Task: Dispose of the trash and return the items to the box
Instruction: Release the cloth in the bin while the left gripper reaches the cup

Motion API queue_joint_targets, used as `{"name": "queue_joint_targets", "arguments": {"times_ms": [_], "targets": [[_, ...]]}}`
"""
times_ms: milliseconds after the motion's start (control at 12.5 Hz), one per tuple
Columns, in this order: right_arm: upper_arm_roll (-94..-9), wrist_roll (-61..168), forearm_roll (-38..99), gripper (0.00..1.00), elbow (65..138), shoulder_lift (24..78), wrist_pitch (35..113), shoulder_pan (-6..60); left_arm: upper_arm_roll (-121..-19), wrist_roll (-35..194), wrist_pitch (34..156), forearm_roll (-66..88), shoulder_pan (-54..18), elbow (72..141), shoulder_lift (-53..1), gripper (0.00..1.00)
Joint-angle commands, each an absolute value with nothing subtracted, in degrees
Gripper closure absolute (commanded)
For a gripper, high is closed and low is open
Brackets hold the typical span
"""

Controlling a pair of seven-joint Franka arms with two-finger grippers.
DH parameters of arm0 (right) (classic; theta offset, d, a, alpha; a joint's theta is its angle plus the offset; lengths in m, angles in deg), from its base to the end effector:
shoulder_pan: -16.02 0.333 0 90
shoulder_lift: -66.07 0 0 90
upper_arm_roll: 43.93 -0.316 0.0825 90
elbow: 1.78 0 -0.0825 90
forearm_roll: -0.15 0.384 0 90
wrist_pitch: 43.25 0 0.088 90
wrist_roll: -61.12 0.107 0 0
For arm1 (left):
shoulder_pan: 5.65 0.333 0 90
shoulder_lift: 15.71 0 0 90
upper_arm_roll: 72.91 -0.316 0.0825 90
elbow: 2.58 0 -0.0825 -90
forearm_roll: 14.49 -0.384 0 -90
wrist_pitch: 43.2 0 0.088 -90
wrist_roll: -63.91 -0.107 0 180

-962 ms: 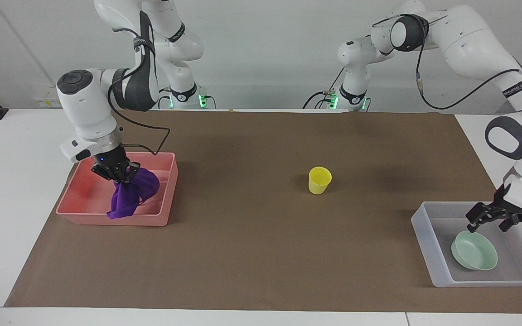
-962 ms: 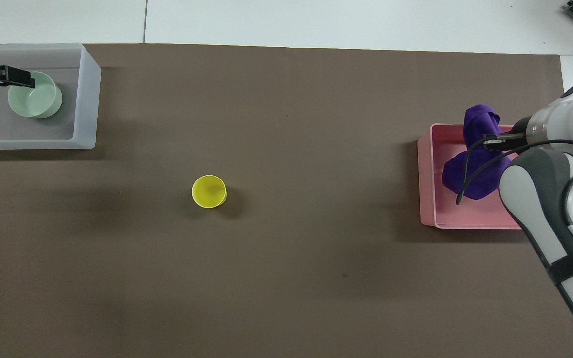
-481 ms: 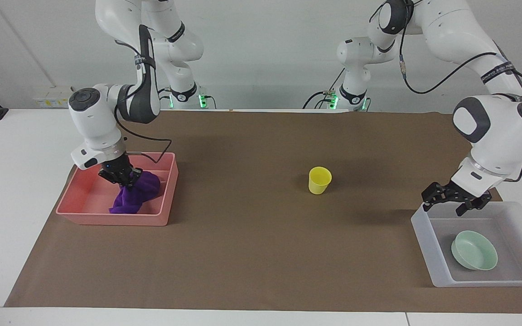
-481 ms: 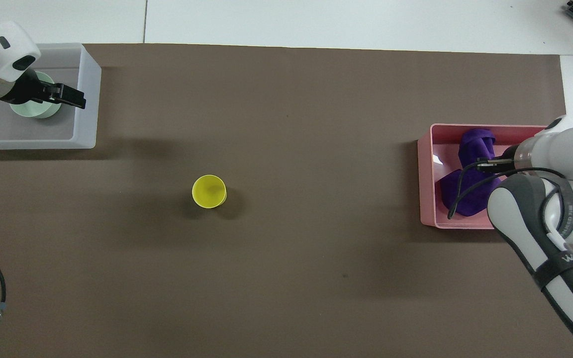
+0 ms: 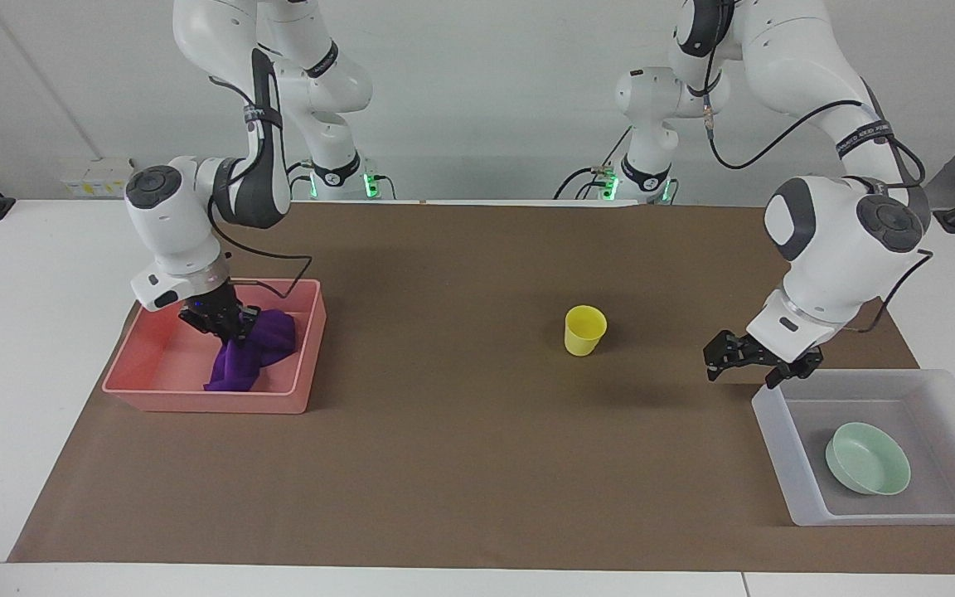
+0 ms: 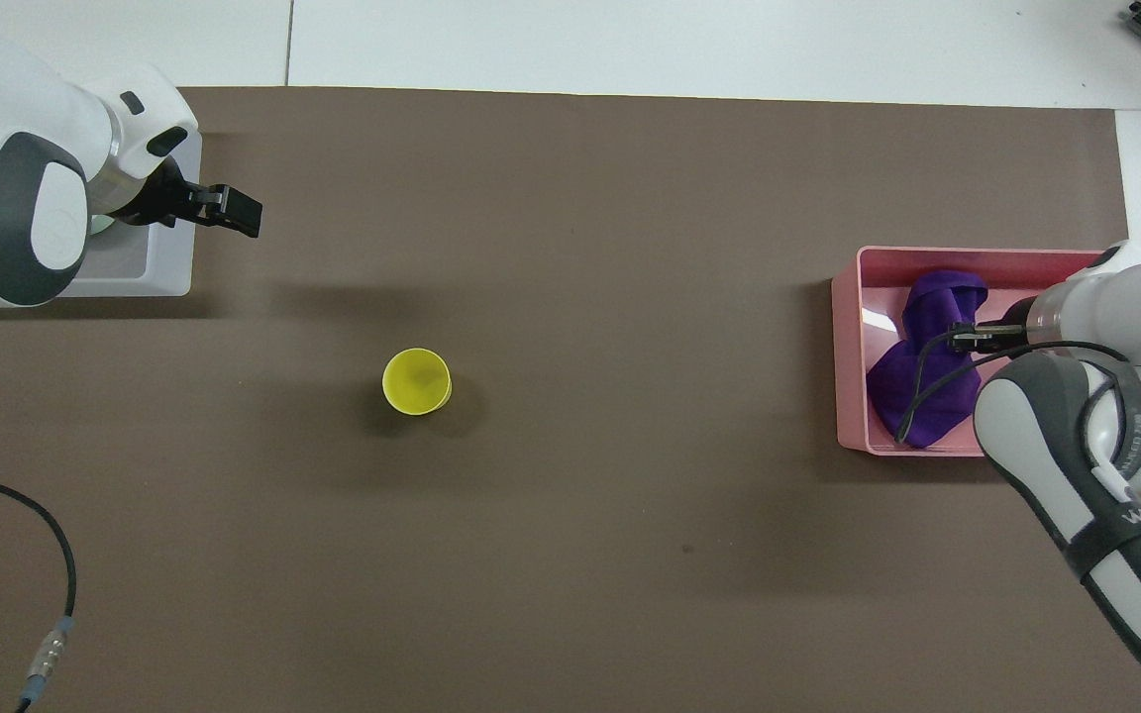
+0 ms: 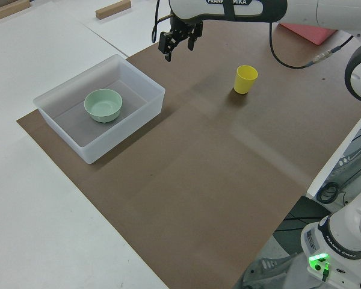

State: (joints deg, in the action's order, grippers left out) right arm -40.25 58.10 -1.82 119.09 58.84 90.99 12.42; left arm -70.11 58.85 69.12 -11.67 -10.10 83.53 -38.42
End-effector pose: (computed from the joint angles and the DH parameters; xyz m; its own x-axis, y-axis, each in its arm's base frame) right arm 0.5690 -0.0726 0.3673 0.9933 -0.0483 0.1047 -0.0528 -0.9978 0.0407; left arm 0.6773 -0.0847 0.4458 0.9796 -0.1896 0.0662 -0.1936 -0.9793 0.0598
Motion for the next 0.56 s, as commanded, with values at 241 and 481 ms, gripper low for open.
{"name": "queue_joint_targets", "arguments": {"times_ms": [241, 481], "targets": [[-42.00, 61.19, -1.87, 0.00, 114.60, 61.93, 85.61, 12.68, -71.06, 64.79, 73.85, -12.73, -14.53, 88.56, -35.58, 0.00], [-42.00, 66.48, -2.75, 0.00, 112.40, 65.18, 80.43, 15.49, -71.06, 65.05, 77.82, -12.73, -14.96, 91.71, -35.49, 0.00]]}}
